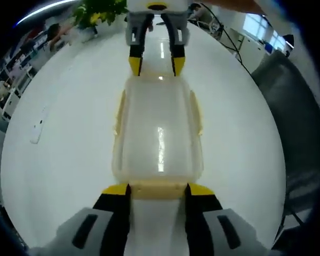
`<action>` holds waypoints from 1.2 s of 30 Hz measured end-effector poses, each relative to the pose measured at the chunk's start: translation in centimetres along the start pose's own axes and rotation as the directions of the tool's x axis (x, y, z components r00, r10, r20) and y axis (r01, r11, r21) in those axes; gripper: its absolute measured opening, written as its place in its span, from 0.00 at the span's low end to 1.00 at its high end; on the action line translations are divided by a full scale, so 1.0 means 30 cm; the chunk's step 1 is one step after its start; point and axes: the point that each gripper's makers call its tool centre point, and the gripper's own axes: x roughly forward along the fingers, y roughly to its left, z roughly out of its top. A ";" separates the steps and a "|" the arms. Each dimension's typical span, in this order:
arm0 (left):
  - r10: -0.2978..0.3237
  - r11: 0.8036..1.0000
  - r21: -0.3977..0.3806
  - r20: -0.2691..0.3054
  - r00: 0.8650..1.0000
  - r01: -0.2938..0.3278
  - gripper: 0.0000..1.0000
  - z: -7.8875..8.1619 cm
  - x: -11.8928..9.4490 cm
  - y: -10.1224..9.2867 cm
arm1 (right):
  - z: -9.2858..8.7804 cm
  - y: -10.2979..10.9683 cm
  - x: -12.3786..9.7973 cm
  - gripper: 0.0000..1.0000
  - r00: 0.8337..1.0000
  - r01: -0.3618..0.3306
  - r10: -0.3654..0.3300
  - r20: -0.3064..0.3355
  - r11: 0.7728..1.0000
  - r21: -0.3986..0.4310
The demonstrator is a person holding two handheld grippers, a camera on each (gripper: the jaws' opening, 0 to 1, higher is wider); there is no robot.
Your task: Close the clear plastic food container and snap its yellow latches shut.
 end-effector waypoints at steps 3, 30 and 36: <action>0.000 1.000 0.002 -0.015 1.000 0.000 0.36 0.000 0.000 -0.001 | -0.002 -0.002 0.000 0.40 1.000 -0.002 0.002 -0.001 1.000 0.003; 0.070 0.997 -0.045 0.081 0.994 -0.067 0.34 0.127 -0.137 -0.077 | 0.009 0.069 -0.227 0.37 0.997 0.062 -0.060 0.055 0.998 -0.029; 0.111 0.993 -0.043 0.108 0.988 -0.106 0.34 0.235 -0.170 -0.116 | -0.045 0.100 -0.316 0.37 0.995 0.091 -0.089 0.044 0.994 -0.059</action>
